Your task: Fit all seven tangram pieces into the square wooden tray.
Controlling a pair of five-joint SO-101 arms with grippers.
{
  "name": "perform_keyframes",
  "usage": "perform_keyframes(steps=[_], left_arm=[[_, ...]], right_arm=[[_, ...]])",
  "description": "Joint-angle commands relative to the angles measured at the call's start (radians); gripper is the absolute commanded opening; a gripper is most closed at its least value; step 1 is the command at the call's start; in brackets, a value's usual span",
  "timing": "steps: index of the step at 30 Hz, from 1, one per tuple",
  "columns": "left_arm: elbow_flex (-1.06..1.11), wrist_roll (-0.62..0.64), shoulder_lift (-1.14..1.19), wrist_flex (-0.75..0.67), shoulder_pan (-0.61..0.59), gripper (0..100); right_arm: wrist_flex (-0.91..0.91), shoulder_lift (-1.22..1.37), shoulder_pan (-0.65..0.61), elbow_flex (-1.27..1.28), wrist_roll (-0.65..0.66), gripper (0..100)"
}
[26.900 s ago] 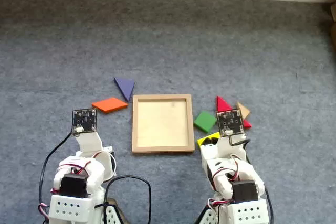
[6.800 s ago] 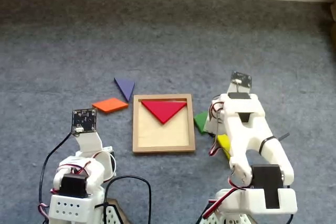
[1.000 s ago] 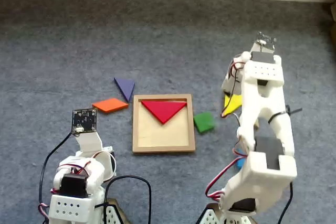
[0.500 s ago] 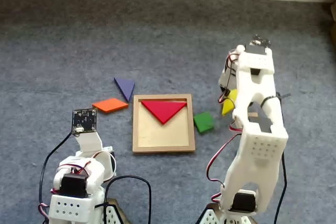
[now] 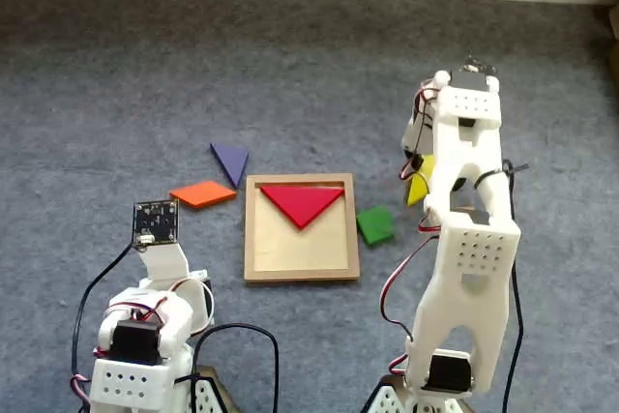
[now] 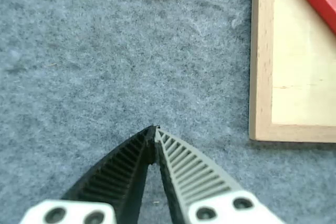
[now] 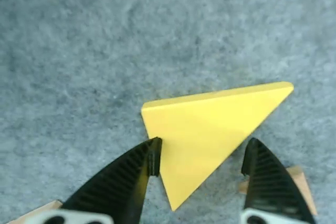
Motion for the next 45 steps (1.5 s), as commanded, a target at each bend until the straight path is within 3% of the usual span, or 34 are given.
perform_keyframes(steps=[1, 12, 23, 29, 33, 42, 45], left_arm=[[0.019, -0.005, -0.028, 0.003, 0.012, 1], [0.019, -0.005, -0.028, 0.003, 0.012, 1], [0.019, -0.005, -0.028, 0.003, 0.012, 1], [0.019, -0.005, -0.028, 0.003, 0.012, 1], [0.019, -0.005, -0.028, 0.003, 0.012, 1], [0.019, -0.005, -0.028, 0.003, 0.012, 1], [0.019, -0.005, -0.028, 0.003, 0.012, 1]], right_arm=[[0.067, 0.084, 0.013, -0.111, -0.009, 31.6], [0.203, 0.263, -0.028, -0.418, -0.009, 35.0], [0.225, 0.309, -0.07, -0.463, -0.003, 34.9], [0.229, 0.308, -0.056, -0.483, 0.002, 23.9], [0.255, 0.308, -0.027, -0.564, 0.069, 23.2], [0.252, 0.306, -0.028, -0.602, 0.057, 23.8], [0.252, 0.305, -0.044, -0.656, -0.006, 30.7]])
